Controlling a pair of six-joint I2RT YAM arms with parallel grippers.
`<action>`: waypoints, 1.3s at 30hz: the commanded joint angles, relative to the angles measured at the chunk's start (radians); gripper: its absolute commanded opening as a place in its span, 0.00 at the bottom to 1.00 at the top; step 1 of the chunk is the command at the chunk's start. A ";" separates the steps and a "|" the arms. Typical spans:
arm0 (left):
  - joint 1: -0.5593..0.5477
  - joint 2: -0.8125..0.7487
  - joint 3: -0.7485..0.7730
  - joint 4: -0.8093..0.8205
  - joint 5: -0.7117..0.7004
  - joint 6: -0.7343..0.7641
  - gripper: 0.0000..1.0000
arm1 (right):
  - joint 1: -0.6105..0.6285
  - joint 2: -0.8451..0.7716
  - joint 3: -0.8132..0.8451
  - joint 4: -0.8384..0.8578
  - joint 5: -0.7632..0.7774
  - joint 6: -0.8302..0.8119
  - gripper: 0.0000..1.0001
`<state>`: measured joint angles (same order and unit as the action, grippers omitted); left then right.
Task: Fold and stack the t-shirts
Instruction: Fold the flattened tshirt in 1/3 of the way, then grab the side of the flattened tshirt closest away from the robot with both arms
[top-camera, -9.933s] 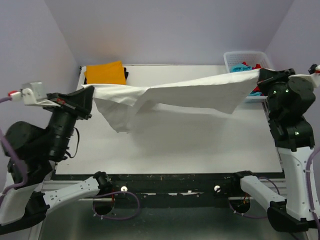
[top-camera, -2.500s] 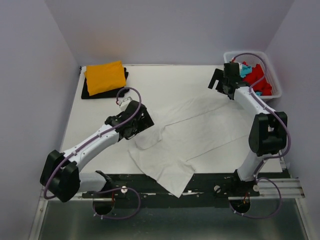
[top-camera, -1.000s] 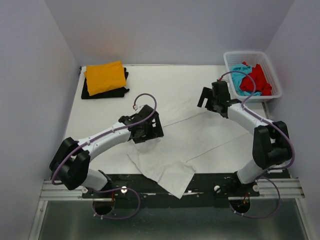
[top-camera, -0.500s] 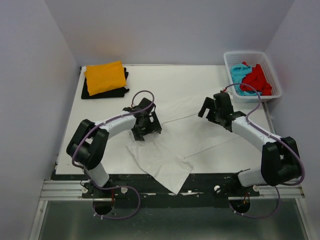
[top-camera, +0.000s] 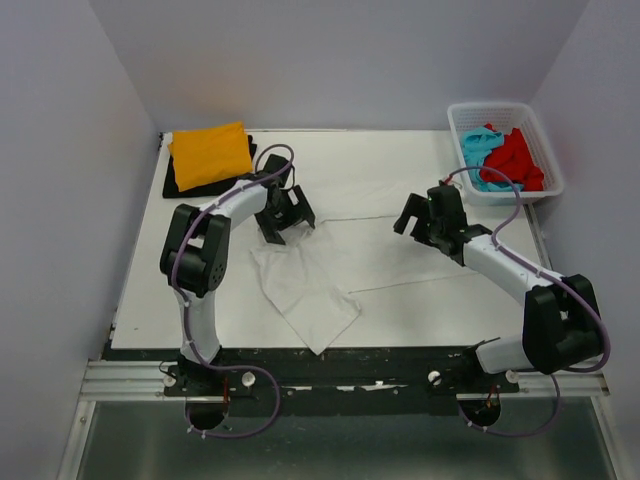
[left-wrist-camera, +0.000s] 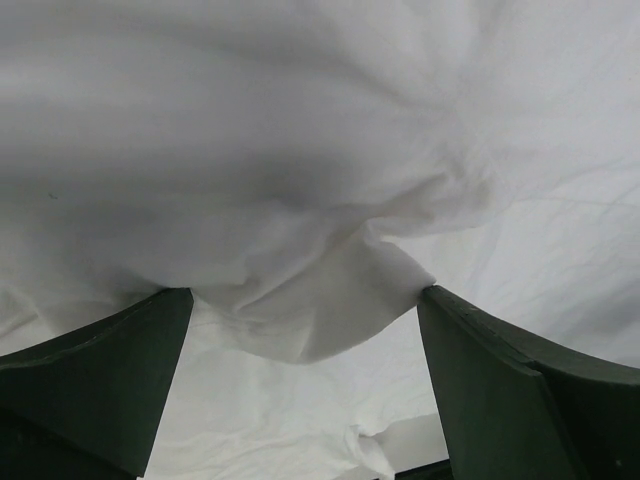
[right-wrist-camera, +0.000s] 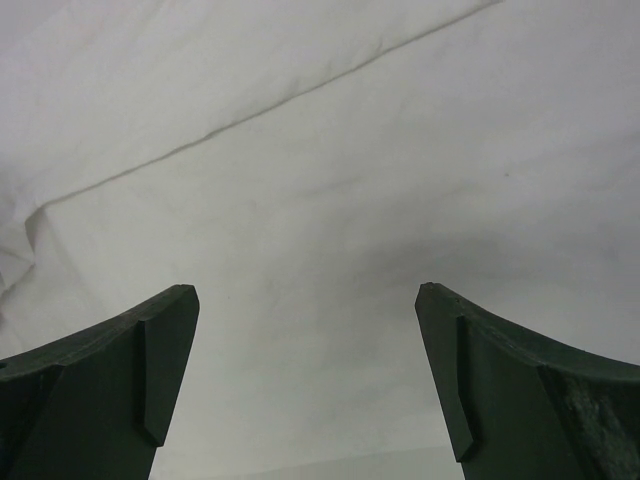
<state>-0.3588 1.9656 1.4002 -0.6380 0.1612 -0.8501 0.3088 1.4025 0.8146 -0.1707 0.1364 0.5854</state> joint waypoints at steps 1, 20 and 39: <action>0.052 0.114 0.144 -0.041 0.019 0.050 0.99 | 0.005 0.007 0.000 0.044 -0.010 -0.026 1.00; 0.055 -0.111 0.224 -0.098 -0.085 0.117 0.99 | 0.004 -0.075 0.005 -0.060 0.208 0.092 1.00; -0.585 -0.824 -0.744 -0.039 -0.317 -0.237 0.90 | 0.001 -0.360 -0.139 -0.233 0.416 0.250 1.00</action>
<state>-0.8757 1.1805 0.7517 -0.7174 -0.1440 -0.9657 0.3088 1.0756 0.7033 -0.3828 0.5087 0.8120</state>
